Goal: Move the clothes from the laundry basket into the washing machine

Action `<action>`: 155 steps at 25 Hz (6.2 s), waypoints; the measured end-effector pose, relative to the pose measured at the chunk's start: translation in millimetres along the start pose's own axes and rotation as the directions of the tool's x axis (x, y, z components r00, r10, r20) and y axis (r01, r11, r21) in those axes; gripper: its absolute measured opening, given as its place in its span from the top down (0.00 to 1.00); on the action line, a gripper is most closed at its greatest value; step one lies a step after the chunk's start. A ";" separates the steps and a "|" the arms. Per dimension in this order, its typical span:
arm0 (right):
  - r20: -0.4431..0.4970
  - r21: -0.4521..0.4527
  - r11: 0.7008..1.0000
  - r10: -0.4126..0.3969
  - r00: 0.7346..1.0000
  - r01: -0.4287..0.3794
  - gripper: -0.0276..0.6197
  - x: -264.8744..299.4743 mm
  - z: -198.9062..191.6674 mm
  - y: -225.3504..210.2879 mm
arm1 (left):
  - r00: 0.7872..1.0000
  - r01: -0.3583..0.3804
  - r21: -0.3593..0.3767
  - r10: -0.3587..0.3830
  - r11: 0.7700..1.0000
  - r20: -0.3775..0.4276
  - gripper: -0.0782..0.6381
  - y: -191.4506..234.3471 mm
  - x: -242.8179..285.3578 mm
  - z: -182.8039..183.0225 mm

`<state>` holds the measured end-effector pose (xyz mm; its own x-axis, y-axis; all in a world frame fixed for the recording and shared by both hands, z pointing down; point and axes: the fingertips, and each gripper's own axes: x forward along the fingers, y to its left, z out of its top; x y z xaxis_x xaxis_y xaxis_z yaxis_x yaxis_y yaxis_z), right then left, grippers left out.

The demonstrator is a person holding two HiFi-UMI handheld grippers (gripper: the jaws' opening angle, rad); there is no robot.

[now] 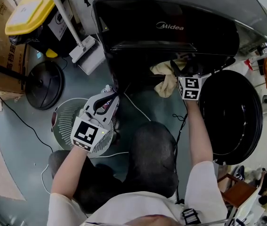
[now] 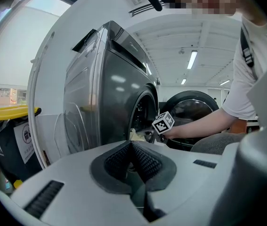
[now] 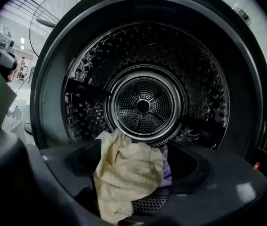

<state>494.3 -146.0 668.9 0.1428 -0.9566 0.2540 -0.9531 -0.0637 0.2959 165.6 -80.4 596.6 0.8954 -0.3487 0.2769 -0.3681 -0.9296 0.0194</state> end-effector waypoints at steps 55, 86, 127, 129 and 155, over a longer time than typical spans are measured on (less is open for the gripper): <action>-0.122 -0.311 0.941 0.098 0.988 -0.132 0.87 -20.3 -91.5 60.7 | 0.998 0.005 -0.014 -0.006 1.000 -0.056 0.88 -1.4 3.9 -15.6; 0.172 -0.162 0.978 -0.101 0.980 0.129 0.87 66.1 47.7 -1.4 | 0.997 -0.007 -0.011 0.006 1.000 -0.080 0.88 7.9 -2.7 -18.5; -0.060 -0.076 0.996 0.036 0.998 -0.040 0.39 56.2 -60.3 37.3 | 0.998 0.005 0.009 -0.004 1.000 -0.067 0.88 0.4 -2.4 -12.2; -0.059 -0.055 0.998 0.034 0.998 -0.037 0.39 50.8 -62.3 36.9 | 0.998 0.009 0.014 -0.008 1.000 -0.060 0.88 -0.5 -0.6 -11.4; -0.011 0.070 0.997 0.023 1.000 -0.022 0.45 -18.9 -35.1 49.5 | 0.997 -0.052 0.019 0.053 0.998 -0.058 0.88 36.4 -6.0 -21.5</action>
<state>453.8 -121.1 711.1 0.1241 -0.9547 0.2703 -0.9723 -0.0626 0.2251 141.4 -109.6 616.4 0.8587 -0.3895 0.3331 -0.4090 -0.9124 -0.0127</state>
